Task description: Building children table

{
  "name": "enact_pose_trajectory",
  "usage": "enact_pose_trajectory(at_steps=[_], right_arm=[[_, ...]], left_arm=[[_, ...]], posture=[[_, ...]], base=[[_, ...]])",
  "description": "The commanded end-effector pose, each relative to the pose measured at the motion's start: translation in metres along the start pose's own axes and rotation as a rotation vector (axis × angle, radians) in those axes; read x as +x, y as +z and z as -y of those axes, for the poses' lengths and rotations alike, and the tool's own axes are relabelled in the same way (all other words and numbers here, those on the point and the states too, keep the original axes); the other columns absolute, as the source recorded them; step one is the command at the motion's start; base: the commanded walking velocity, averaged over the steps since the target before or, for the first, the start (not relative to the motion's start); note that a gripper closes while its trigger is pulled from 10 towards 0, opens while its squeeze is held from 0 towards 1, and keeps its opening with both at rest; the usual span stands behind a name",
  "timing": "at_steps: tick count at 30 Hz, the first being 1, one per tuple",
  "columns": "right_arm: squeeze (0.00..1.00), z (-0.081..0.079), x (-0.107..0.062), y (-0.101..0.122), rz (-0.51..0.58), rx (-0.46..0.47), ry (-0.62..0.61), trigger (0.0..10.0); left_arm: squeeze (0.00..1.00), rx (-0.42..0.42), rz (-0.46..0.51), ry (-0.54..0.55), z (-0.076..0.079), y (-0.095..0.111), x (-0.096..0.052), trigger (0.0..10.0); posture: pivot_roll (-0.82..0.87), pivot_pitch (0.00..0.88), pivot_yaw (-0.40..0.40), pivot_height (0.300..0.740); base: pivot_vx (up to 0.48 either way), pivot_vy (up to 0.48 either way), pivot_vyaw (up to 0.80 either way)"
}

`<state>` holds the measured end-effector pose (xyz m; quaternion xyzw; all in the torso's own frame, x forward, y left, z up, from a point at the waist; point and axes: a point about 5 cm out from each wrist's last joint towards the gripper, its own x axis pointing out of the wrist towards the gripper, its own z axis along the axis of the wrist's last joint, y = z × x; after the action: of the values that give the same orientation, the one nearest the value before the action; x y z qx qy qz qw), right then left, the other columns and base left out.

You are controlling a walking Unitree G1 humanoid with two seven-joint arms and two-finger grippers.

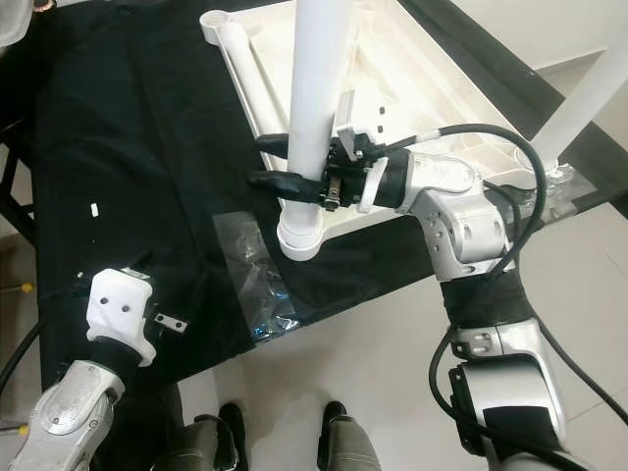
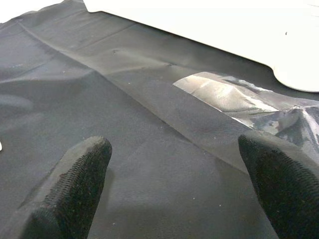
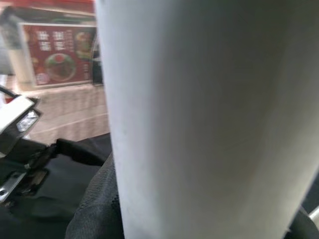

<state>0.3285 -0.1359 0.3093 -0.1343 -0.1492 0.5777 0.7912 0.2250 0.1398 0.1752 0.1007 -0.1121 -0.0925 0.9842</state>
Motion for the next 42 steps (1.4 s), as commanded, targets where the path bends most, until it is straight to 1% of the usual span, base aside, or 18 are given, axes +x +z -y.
enact_pose_trajectory(at_steps=[1,6,8,13,14,15,16,17,19,22,23,24,28,29,31,33,36,42], right_arm=[[0.0,-0.001,-0.008,-0.034,-0.154,0.082,-0.107,10.0],[0.0,-0.002,-0.007,-0.035,-0.152,0.087,-0.137,10.0],[0.0,0.002,-0.007,-0.031,-0.119,0.097,-0.158,10.0],[0.0,0.006,-0.009,-0.023,-0.075,0.103,-0.161,10.0],[0.0,0.007,-0.01,-0.018,-0.056,0.1,-0.146,10.0],[0.0,0.007,-0.01,-0.018,-0.056,0.1,-0.146,10.0],[0.0,0.006,-0.011,-0.011,-0.035,0.094,-0.099,10.0],[0.0,0.006,-0.011,-0.011,-0.035,0.094,-0.099,10.0],[0.0,0.002,-0.013,-0.001,-0.014,0.088,-0.009,10.0],[0.0,-0.004,-0.019,0.005,-0.049,0.068,0.129,10.0],[0.0,-0.004,-0.019,0.005,-0.049,0.068,0.129,10.0],[0.0,-0.004,-0.02,0.005,-0.073,0.063,0.154,10.0],[0.0,-0.003,-0.022,0.004,-0.108,0.049,0.173,10.0],[0.0,-0.001,-0.021,0.003,-0.134,0.035,0.182,10.0],[0.0,-0.001,-0.021,0.003,-0.134,0.035,0.182,10.0],[0.0,0.003,-0.021,0.003,-0.164,0.015,0.198,10.0],[0.0,0.005,-0.02,0.004,-0.169,0.011,0.201,10.0],[0.0,0.009,-0.019,0.008,-0.168,-0.01,0.257,10.0]], left_arm=[[0.0,-0.004,-0.039,0.003,0.0,-0.008,-0.004,10.0],[0.0,-0.003,-0.039,0.002,0.0,-0.008,-0.004,10.0],[0.0,-0.003,-0.039,0.002,0.0,-0.008,-0.003,10.0],[0.0,-0.002,-0.04,0.003,0.0,-0.008,-0.003,10.0],[0.0,-0.001,-0.04,0.003,0.0,-0.008,-0.003,10.0],[0.0,-0.001,-0.04,0.003,0.0,-0.008,-0.003,10.0],[0.0,-0.001,-0.04,0.003,0.0,-0.008,-0.003,10.0],[0.0,-0.001,-0.04,0.003,0.0,-0.008,-0.003,10.0],[0.0,-0.002,-0.04,0.002,0.0,-0.009,-0.003,10.0],[0.0,-0.002,-0.04,0.002,0.0,-0.009,-0.003,10.0],[0.0,-0.002,-0.04,0.002,0.0,-0.009,-0.003,10.0],[0.0,-0.002,-0.04,0.002,0.0,-0.009,-0.003,10.0],[0.0,-0.002,-0.04,0.002,0.0,-0.009,-0.003,10.0],[0.0,-0.002,-0.04,0.003,0.0,-0.009,-0.003,10.0],[0.0,-0.002,-0.04,0.003,0.0,-0.009,-0.003,10.0],[0.0,-0.002,-0.041,0.003,0.0,-0.008,-0.003,10.0],[0.0,-0.003,-0.04,0.003,0.0,-0.008,-0.003,10.0],[0.0,-0.004,-0.04,0.005,0.001,-0.008,-0.003,10.0]], posture=[[0.08,0.397,0.029,0.74],[0.08,0.397,0.031,0.74],[0.08,0.394,0.031,0.74],[0.08,0.394,0.031,0.74],[0.08,0.394,0.031,0.74],[0.08,0.394,0.031,0.74],[0.08,0.393,0.031,0.74],[0.08,0.393,0.031,0.74],[0.08,0.393,0.031,0.74],[0.08,0.394,0.031,0.74],[0.08,0.394,0.031,0.74],[0.08,0.394,0.031,0.74],[0.08,0.394,0.031,0.74],[0.08,0.397,0.03,0.74],[0.08,0.397,0.03,0.74],[0.08,0.397,0.03,0.74],[0.08,0.399,0.029,0.74],[0.08,0.399,0.028,0.74]], base=[[0.0,0.0,0.0],[0.0,0.0,0.0],[0.0,0.0,0.0],[0.0,0.0,0.0],[0.0,0.0,0.0],[0.0,0.0,0.0],[0.0,0.0,0.0],[0.0,0.0,0.0],[0.0,0.0,0.0],[0.0,0.0,0.0],[0.0,0.0,0.0],[0.0,0.0,0.0],[0.0,0.0,0.0],[0.0,0.0,0.0],[0.0,0.0,0.0],[0.0,0.0,0.0],[0.0,0.0,0.0],[0.0,0.0,0.0]])
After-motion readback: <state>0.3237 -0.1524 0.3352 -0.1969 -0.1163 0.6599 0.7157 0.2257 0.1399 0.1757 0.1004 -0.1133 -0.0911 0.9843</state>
